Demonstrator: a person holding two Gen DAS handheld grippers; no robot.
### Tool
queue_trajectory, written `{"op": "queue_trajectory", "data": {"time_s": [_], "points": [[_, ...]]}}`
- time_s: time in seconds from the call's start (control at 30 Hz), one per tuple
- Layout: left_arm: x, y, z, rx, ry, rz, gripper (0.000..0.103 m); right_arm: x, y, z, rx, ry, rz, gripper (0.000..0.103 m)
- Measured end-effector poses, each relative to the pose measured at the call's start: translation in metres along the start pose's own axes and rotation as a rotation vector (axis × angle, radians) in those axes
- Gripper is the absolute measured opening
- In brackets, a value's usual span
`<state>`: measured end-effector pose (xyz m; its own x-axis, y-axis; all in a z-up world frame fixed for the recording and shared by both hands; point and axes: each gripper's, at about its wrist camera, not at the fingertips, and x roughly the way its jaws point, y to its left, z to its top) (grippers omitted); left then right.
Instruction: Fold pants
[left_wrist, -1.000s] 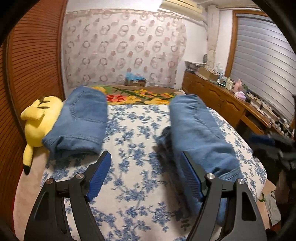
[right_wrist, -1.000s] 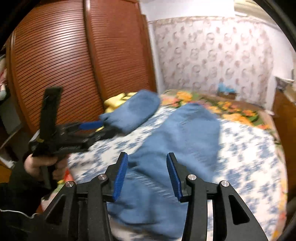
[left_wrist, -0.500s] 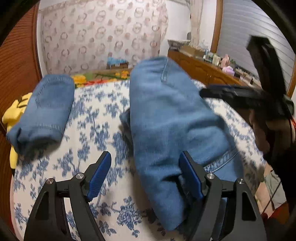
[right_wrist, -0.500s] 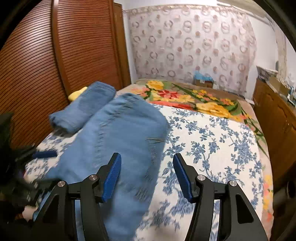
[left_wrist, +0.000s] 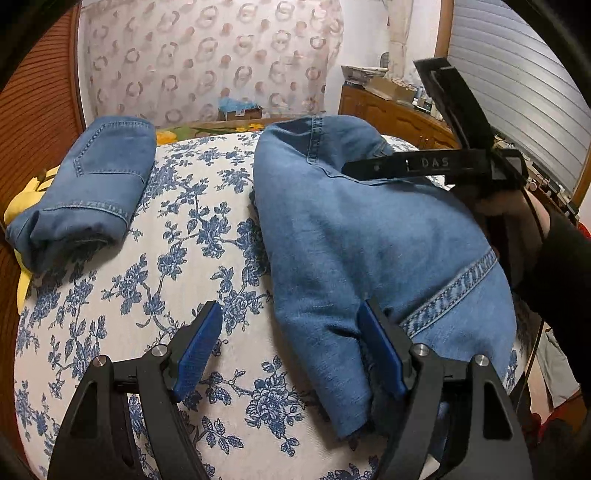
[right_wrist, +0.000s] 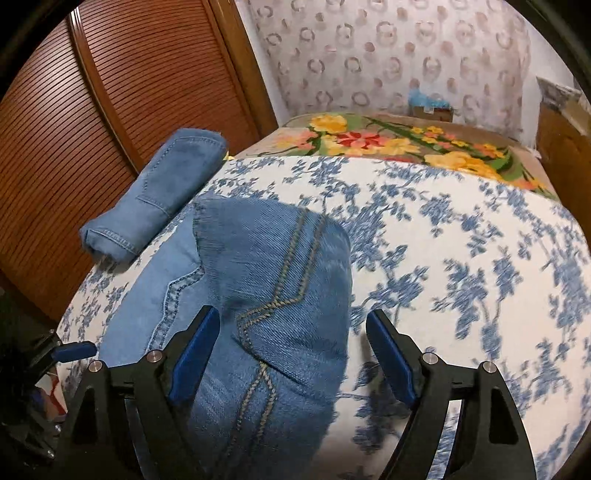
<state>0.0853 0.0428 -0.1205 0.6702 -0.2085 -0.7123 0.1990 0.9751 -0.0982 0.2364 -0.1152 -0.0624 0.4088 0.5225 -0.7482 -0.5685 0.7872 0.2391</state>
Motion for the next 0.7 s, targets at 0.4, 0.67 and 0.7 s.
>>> {"op": "queue_trajectory", "data": {"time_s": [0.4, 0.67, 0.7], "points": [[0.001, 0.001, 0.001, -0.002, -0.001, -0.007, 0.077, 0.026, -0.007, -0.003, 0.025, 0.039, 0.121, 0.051], [0.002, 0.014, 0.005, -0.023, -0.006, -0.02, 0.077, -0.006, 0.008, 0.015, -0.043, -0.063, 0.136, 0.03], [0.002, 0.016, 0.006, -0.028, -0.009, -0.021, 0.077, -0.01, 0.015, 0.02, -0.058, -0.077, 0.136, 0.029]]}}
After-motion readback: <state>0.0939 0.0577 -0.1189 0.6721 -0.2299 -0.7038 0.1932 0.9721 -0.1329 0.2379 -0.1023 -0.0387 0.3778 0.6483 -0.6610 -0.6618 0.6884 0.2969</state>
